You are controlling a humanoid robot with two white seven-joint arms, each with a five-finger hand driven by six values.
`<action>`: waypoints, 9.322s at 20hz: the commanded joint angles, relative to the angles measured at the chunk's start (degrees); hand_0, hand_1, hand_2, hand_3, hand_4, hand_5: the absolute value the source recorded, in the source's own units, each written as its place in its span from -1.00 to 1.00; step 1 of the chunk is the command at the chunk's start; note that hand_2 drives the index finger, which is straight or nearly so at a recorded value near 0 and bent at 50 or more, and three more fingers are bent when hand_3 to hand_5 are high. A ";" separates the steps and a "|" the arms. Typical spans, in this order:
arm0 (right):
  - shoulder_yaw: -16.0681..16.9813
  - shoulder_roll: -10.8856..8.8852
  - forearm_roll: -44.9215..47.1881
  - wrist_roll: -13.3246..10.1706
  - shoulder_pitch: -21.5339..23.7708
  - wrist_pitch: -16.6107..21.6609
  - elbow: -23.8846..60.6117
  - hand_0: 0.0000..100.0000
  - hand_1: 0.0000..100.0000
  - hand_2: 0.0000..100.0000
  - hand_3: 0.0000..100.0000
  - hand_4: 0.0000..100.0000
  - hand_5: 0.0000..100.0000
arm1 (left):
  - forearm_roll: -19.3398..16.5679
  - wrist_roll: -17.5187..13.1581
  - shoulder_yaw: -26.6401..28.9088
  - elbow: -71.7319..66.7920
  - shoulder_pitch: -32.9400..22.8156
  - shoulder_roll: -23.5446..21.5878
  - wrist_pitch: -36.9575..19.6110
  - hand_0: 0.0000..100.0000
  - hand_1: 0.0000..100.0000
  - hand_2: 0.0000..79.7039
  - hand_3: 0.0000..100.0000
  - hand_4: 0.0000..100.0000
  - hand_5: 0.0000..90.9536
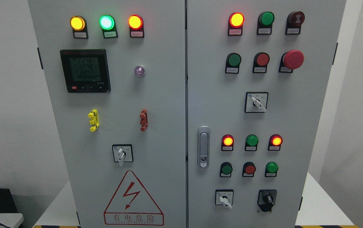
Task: Turn on light switch 1
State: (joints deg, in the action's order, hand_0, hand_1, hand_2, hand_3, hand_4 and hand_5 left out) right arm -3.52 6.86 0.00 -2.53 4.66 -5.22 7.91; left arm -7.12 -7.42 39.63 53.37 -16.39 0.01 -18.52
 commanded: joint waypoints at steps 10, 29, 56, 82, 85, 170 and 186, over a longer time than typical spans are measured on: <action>0.00 0.00 1.05 -0.02 0.00 0.03 0.00 -0.76 -0.22 -1.00 -1.00 -1.00 -1.00 | 0.70 -1.72 3.27 53.05 3.98 -0.62 -0.29 -0.37 -0.77 -0.27 -0.12 0.09 -0.37; 0.00 0.00 0.97 -0.02 0.00 0.03 0.00 -0.76 -0.22 -1.00 -1.00 -1.00 -1.00 | -3.69 3.45 -24.68 58.95 19.54 -1.50 7.17 -0.68 -0.58 0.06 0.18 0.30 0.14; 0.00 0.00 0.97 -0.02 0.00 0.03 0.00 -0.76 -0.22 -1.00 -1.00 -1.00 -1.00 | -8.52 24.19 -45.34 59.92 30.09 3.68 36.09 -1.00 0.02 0.55 0.62 0.62 0.61; 0.00 0.00 1.05 -0.02 0.00 0.03 0.00 -0.76 -0.22 -1.00 -1.00 -1.00 -1.00 | -8.53 33.78 -48.68 56.23 37.30 5.44 51.22 -0.86 0.05 0.38 0.58 0.60 0.62; 0.00 0.00 1.05 -0.02 0.00 0.03 0.00 -0.76 -0.22 -1.00 -1.00 -1.00 -1.00 | -8.26 34.75 -48.69 55.09 38.36 5.53 51.22 -0.85 0.04 0.37 0.57 0.59 0.62; 0.00 0.00 1.05 -0.02 0.00 0.03 0.00 -0.76 -0.22 -1.00 -1.00 -1.00 -1.00 | -3.78 38.09 -48.60 52.09 44.07 6.14 54.12 -0.56 -0.13 0.43 0.57 0.58 0.61; 0.00 0.00 0.97 -0.02 0.00 0.03 0.00 -0.76 -0.22 -1.00 -1.00 -1.00 -1.00 | -3.87 38.09 -48.68 52.09 44.51 6.23 55.00 -0.50 -0.14 0.46 0.58 0.60 0.64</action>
State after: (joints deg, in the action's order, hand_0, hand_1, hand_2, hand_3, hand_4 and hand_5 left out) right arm -3.52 6.86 0.00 -2.52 4.66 -5.23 7.91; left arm -10.99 30.68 -9.00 105.48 28.07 6.19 36.29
